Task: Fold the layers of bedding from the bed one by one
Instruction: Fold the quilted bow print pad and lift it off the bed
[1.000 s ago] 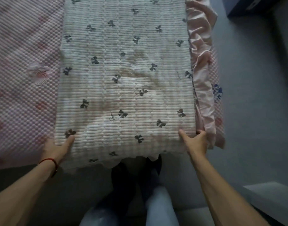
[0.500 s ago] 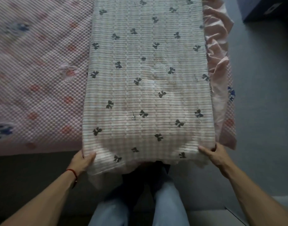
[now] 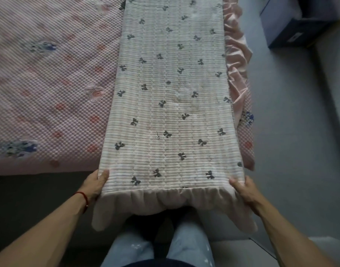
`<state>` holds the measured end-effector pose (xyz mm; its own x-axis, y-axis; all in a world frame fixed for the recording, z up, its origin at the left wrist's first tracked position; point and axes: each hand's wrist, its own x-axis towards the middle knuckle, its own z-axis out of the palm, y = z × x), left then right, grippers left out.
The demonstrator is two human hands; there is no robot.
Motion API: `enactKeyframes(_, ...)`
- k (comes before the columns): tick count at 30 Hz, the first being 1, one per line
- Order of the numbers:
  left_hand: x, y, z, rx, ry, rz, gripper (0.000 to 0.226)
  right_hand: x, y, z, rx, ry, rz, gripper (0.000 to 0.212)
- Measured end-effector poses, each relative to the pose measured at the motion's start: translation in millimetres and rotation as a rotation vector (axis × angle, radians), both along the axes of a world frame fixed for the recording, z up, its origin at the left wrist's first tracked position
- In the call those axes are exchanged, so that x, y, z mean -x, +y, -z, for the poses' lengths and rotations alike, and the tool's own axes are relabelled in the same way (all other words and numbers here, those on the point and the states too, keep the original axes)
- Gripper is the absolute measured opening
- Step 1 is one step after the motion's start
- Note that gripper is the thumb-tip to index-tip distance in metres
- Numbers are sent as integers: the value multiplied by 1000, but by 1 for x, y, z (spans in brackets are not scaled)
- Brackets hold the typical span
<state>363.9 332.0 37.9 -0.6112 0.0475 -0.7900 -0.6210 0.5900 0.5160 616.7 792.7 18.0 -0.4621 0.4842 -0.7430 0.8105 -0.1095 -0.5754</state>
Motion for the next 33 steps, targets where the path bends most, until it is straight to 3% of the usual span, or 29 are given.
enactKeyframes(2, -2, 8, -13, 60, 100, 22, 42, -1, 1, -6, -21, -31, 28, 52)
enactKeyframes(6, 0, 4, -31, 127, 147, 63, 47, 4, 1, -49, 56, -136, -117, 44)
enactKeyframes(9, 8, -11, -35, 17, 44, 77, 54, 3, -6, -81, 53, -148, -70, 55)
enactKeyframes(12, 16, -21, -52, -159, -181, 190, 53, 6, -16, -103, 94, -90, 23, 91)
enactKeyframes(13, 20, -27, -52, -213, -248, 200, 54, 8, -19, -108, 105, -75, 26, 93)
enactKeyframes(16, 30, -38, -51, -258, -310, 194, 48, 15, -13, -111, -4, -147, 33, 54)
enactKeyframes(18, 33, -37, -47, -203, -277, 184, 45, 13, 3, -96, -77, -189, 92, 54)
enactKeyframes(20, 32, -31, -45, -146, -227, 138, 39, 11, 12, -82, -88, -215, 178, 65)
enactKeyframes(24, 38, -6, -43, 47, -68, 49, 23, 36, 28, -71, -132, -189, 184, 58)
enactKeyframes(27, 63, 16, -43, 163, 62, -67, 35, 70, 55, -60, -152, -113, 202, 69)
enactKeyframes(30, 104, 40, -47, 76, 128, -355, 48, 116, 90, -46, -108, -5, 260, 75)
enactKeyframes(33, 157, 67, -49, -104, 123, -561, 36, 179, 130, -33, 5, 4, 333, 62)
